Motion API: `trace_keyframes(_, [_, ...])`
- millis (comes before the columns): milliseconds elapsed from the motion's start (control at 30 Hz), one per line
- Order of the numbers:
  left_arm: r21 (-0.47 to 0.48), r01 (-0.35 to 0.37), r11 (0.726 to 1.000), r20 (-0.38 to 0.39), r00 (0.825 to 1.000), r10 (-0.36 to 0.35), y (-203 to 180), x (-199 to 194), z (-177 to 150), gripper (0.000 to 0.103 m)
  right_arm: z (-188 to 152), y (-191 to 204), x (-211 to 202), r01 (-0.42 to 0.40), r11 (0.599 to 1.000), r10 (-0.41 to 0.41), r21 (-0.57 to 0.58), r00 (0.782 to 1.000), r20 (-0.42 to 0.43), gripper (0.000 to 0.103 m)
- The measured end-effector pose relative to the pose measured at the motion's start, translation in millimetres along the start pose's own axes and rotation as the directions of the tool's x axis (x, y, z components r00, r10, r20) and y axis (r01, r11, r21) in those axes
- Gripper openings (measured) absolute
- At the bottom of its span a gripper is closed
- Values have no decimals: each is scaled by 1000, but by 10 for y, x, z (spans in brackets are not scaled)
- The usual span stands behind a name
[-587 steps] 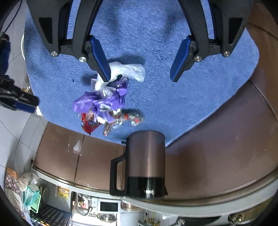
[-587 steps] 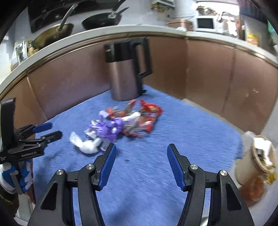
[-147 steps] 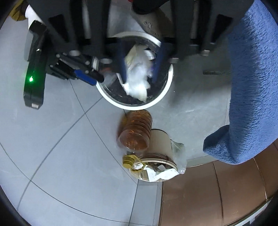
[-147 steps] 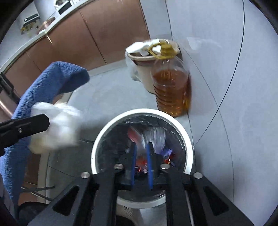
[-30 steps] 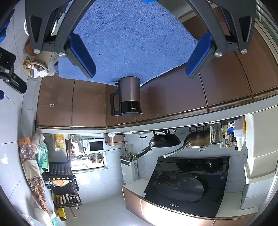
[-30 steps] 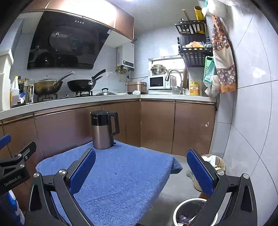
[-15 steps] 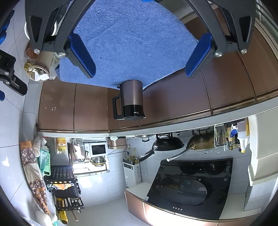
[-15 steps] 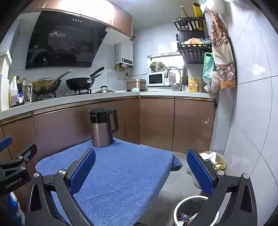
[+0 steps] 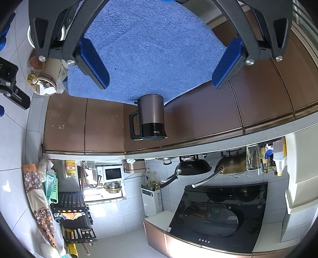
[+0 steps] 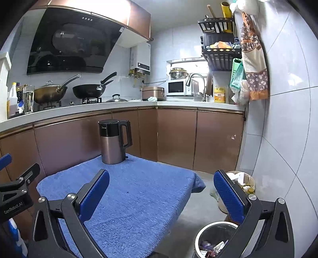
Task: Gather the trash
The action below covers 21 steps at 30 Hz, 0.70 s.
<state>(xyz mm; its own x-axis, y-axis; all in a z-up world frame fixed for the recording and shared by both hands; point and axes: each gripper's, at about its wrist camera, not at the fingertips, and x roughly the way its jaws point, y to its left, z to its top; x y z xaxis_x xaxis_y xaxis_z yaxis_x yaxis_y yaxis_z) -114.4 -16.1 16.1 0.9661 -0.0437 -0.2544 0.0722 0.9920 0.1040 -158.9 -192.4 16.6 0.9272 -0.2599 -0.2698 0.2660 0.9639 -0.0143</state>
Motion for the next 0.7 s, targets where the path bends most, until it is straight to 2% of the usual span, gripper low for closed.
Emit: trace_keyframes(700, [24, -2, 1000, -22, 1000, 3, 3, 107, -35, 103, -40, -62, 95, 5, 1000, -5, 2, 999, -37, 103])
